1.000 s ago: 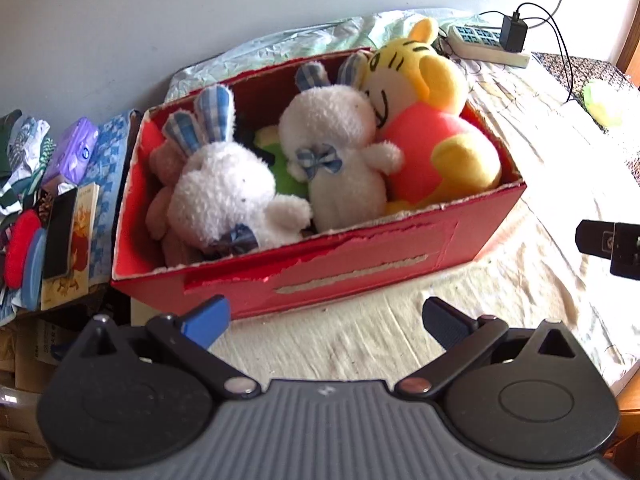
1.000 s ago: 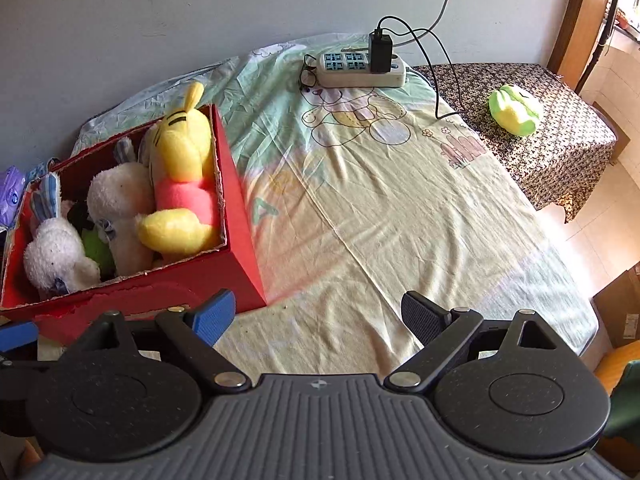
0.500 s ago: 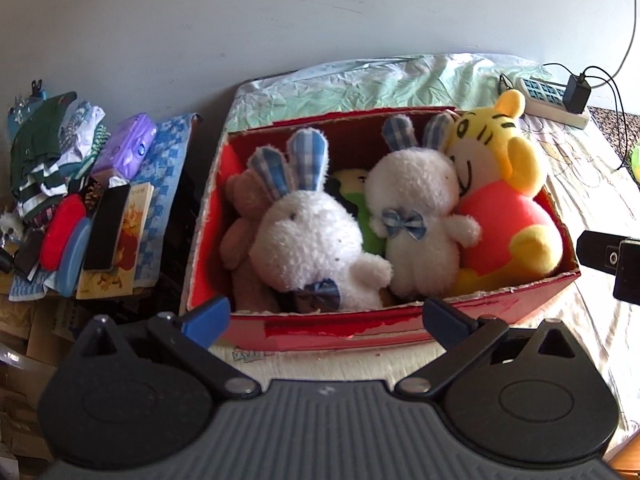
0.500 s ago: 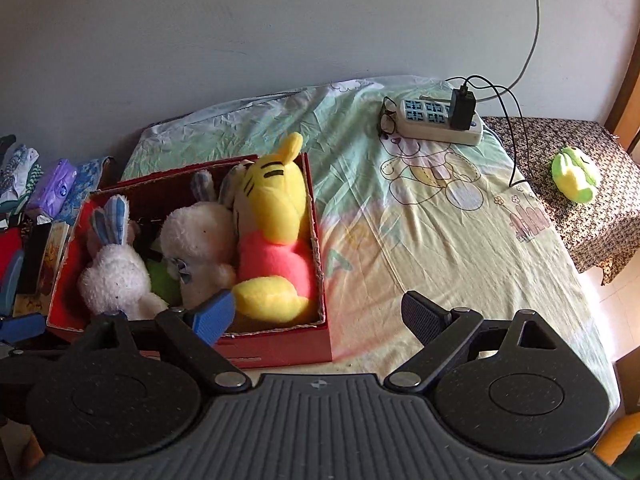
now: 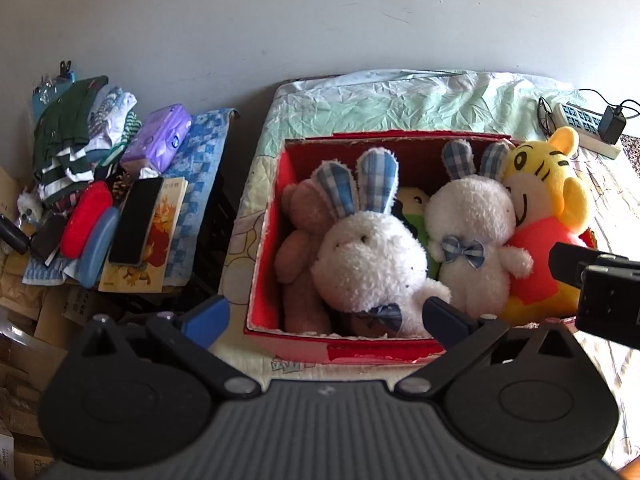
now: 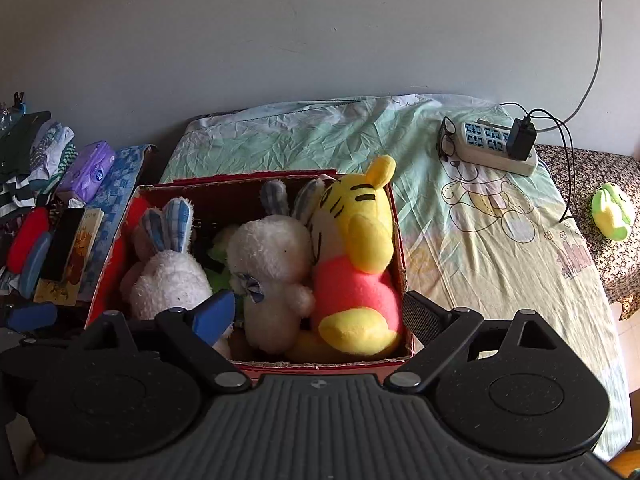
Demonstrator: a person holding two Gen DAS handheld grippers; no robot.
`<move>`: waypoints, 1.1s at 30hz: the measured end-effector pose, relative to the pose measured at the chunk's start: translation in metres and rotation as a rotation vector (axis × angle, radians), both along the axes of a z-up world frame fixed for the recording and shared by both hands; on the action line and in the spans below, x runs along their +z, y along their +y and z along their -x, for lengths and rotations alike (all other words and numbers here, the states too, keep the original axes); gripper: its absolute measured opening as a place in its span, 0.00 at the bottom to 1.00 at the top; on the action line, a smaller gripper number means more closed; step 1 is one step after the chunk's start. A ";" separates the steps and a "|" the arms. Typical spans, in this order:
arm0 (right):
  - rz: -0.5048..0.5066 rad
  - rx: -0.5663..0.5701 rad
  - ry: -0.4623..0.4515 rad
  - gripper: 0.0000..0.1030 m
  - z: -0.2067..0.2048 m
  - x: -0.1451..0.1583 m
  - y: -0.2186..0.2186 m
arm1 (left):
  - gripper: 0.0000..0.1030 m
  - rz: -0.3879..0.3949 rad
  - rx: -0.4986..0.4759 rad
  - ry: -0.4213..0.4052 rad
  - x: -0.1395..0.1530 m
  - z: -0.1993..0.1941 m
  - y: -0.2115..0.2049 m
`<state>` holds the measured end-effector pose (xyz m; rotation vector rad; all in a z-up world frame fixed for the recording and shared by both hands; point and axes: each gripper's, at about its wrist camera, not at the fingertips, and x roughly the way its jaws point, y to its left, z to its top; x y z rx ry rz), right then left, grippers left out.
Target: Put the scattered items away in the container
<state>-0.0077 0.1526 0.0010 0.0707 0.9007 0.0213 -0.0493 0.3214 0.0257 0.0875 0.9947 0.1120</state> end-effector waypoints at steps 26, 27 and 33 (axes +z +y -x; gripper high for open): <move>0.026 -0.056 0.013 0.90 -0.008 -0.011 0.028 | 0.99 0.085 0.033 -0.023 -0.001 -0.008 0.048; 0.026 -0.055 0.015 0.90 -0.007 -0.011 0.028 | 0.99 0.080 0.030 -0.024 -0.001 -0.008 0.048; 0.014 -0.074 0.028 0.90 -0.007 -0.014 0.028 | 0.99 0.055 0.012 -0.027 -0.003 -0.006 0.048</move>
